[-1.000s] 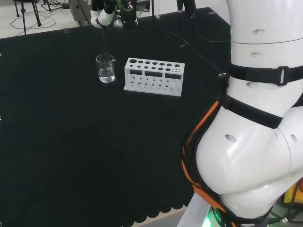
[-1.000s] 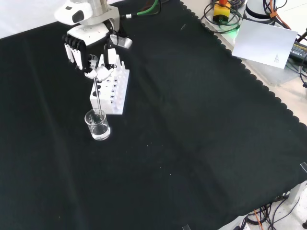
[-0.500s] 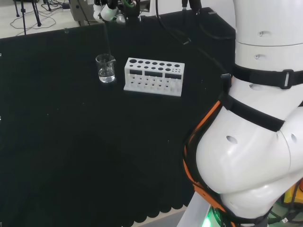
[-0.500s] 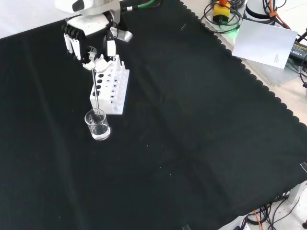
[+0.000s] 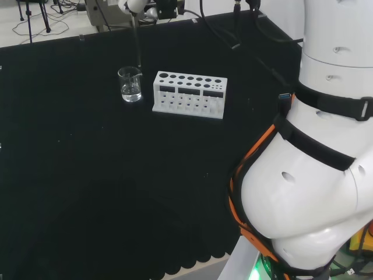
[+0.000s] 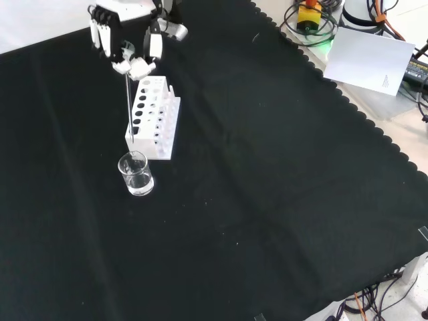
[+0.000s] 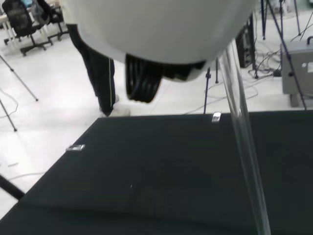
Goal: Put the glass rod back on the white test tube rack.
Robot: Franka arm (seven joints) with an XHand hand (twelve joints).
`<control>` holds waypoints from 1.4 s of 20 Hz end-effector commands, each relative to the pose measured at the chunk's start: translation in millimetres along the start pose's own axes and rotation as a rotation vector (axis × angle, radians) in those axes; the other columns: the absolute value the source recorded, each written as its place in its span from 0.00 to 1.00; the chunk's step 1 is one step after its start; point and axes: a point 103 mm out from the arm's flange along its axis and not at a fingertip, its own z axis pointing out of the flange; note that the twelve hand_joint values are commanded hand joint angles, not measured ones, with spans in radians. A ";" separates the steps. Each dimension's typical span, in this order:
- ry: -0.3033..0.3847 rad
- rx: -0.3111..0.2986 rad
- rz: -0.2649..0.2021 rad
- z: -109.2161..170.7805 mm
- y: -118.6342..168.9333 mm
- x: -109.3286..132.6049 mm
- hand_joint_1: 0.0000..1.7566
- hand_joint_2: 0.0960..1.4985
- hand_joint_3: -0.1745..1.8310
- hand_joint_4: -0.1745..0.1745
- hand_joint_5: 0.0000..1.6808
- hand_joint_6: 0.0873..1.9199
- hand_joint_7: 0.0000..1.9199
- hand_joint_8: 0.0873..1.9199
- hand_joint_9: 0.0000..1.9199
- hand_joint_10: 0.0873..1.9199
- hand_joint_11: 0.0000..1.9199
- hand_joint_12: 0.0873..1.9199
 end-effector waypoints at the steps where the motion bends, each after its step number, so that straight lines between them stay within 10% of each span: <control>1: -0.010 -0.043 0.050 -25.0 -7.8 -18.9 0.70 0.21 0.61 0.00 0.84 0.30 0.86 0.40 0.99 0.33 0.78 0.55; 28: -0.085 -0.064 0.292 -63.9 -75.0 -131.6 0.70 0.21 0.61 0.00 0.84 0.30 0.86 0.40 0.99 0.33 0.78 0.55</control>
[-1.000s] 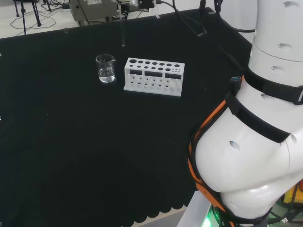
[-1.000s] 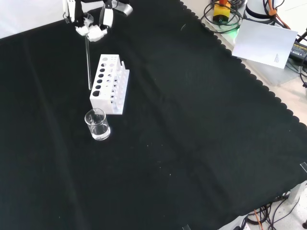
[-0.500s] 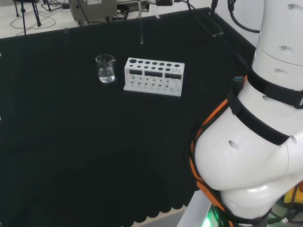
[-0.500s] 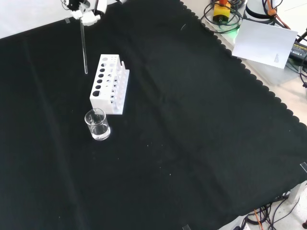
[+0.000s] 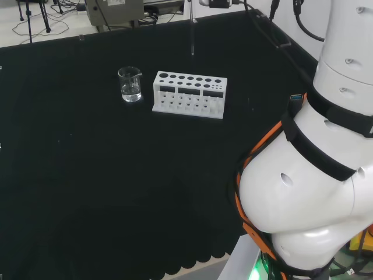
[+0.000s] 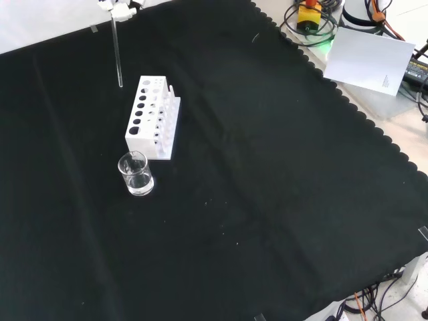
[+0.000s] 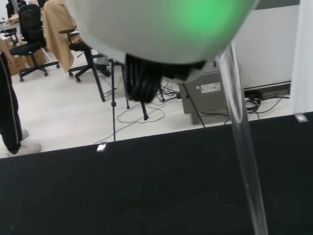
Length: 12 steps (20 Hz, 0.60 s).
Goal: Put the glass rod back on the white test tube rack.
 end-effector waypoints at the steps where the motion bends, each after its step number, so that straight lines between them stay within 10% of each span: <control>1: -0.012 0.005 0.029 -2.3 -8.8 -15.1 0.70 0.21 0.61 0.00 0.84 0.30 0.86 0.40 0.99 0.33 0.78 0.55; 12: 0.016 -0.016 0.022 -8.5 -37.8 -3.4 0.70 0.21 0.61 0.00 0.84 0.30 0.86 0.40 0.99 0.33 0.78 0.55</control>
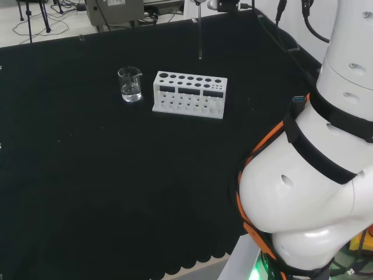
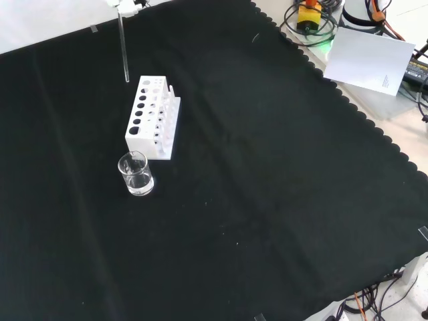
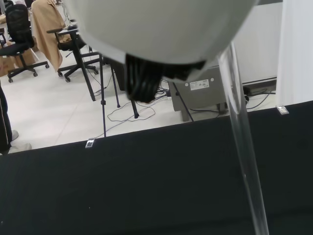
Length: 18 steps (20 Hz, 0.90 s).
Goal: Put the glass rod back on the white test tube rack.
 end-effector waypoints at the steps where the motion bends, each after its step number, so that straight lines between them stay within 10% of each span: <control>1: 0.014 -0.021 -0.007 -7.2 -20.9 11.1 0.70 0.21 0.61 0.00 0.84 0.30 0.86 0.40 0.99 0.33 0.78 0.55; 18: 0.024 -0.002 -0.047 -12.3 -58.0 33.1 0.70 0.21 0.61 0.00 0.84 0.30 0.86 0.40 0.99 0.33 0.78 0.55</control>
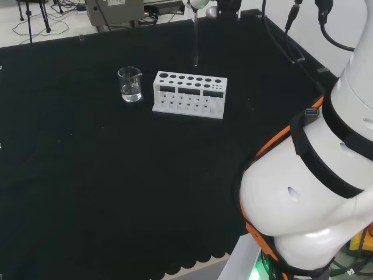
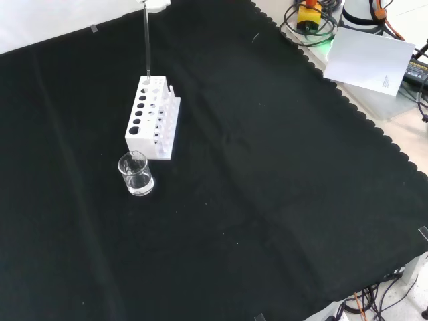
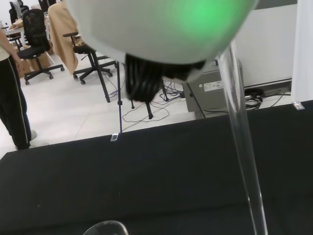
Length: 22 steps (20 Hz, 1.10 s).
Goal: Put the glass rod back on the white test tube rack.
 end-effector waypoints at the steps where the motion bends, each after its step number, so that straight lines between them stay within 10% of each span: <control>1: 0.001 0.004 -0.015 1.1 -8.1 4.7 0.70 0.21 0.61 0.00 0.84 0.30 0.86 0.40 0.99 0.33 0.78 0.55; 22: 0.027 0.037 0.024 29.9 -4.7 -24.5 0.70 0.21 0.61 0.00 0.84 0.30 0.86 0.40 0.99 0.34 0.78 0.55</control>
